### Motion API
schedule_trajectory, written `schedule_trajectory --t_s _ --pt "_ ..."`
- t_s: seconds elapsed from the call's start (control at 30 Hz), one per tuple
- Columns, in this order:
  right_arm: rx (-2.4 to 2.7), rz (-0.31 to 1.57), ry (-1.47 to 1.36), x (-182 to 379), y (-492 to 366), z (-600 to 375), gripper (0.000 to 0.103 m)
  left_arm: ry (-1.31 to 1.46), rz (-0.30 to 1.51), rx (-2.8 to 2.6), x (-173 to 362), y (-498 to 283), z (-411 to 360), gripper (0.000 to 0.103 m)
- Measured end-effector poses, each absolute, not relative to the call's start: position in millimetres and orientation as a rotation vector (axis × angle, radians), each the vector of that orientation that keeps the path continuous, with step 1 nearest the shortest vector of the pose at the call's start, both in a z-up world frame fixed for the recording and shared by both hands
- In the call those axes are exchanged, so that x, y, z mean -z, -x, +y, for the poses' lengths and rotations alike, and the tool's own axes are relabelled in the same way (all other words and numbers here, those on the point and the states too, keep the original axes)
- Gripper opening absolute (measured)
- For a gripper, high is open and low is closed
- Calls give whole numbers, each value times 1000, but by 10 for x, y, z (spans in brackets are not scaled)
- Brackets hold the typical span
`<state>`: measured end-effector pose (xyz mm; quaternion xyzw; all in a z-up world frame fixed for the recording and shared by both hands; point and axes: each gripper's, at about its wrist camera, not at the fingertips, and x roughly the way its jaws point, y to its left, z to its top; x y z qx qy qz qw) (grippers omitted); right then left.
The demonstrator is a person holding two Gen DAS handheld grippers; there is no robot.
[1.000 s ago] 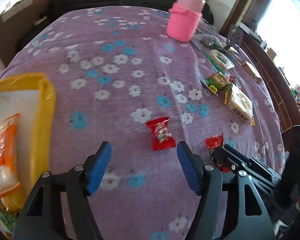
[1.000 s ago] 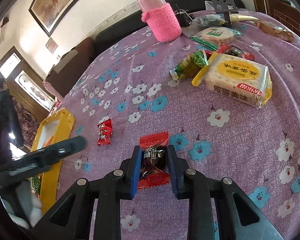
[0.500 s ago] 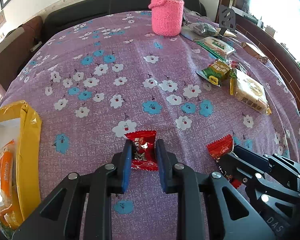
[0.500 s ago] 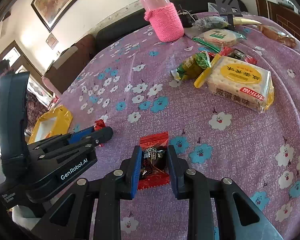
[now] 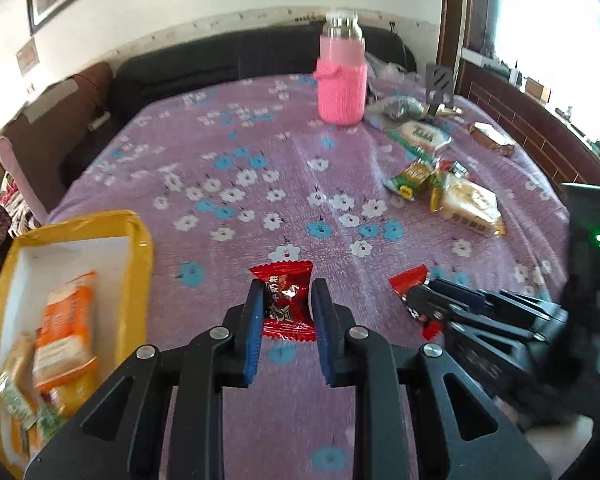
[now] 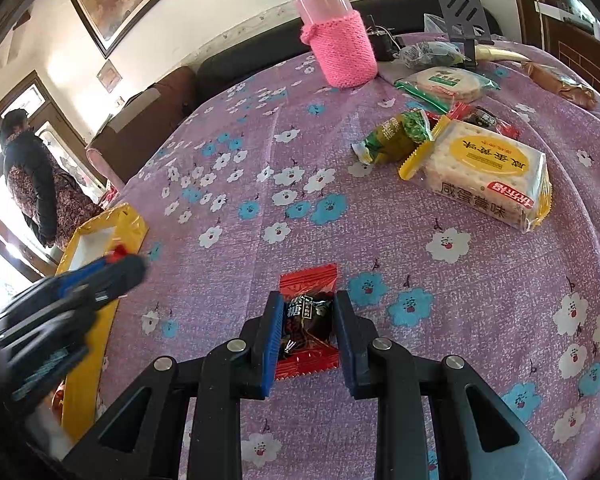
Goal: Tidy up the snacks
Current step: 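Carry both red candies over the yellow tray and open both grippers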
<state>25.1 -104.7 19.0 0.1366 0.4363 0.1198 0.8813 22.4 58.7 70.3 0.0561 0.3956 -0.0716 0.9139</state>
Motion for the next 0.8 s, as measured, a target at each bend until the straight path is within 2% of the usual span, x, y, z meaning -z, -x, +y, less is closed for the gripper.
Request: schedule_trajectory --t_s 0.3,0.8 --pt "-244 860 -266 -247 -161 -1020 26 -133 682 50 -1084 432 854 21" --pt "-169 787 -219 -390 263 -936 26 -23 627 -35 -1229 986 1549 21"
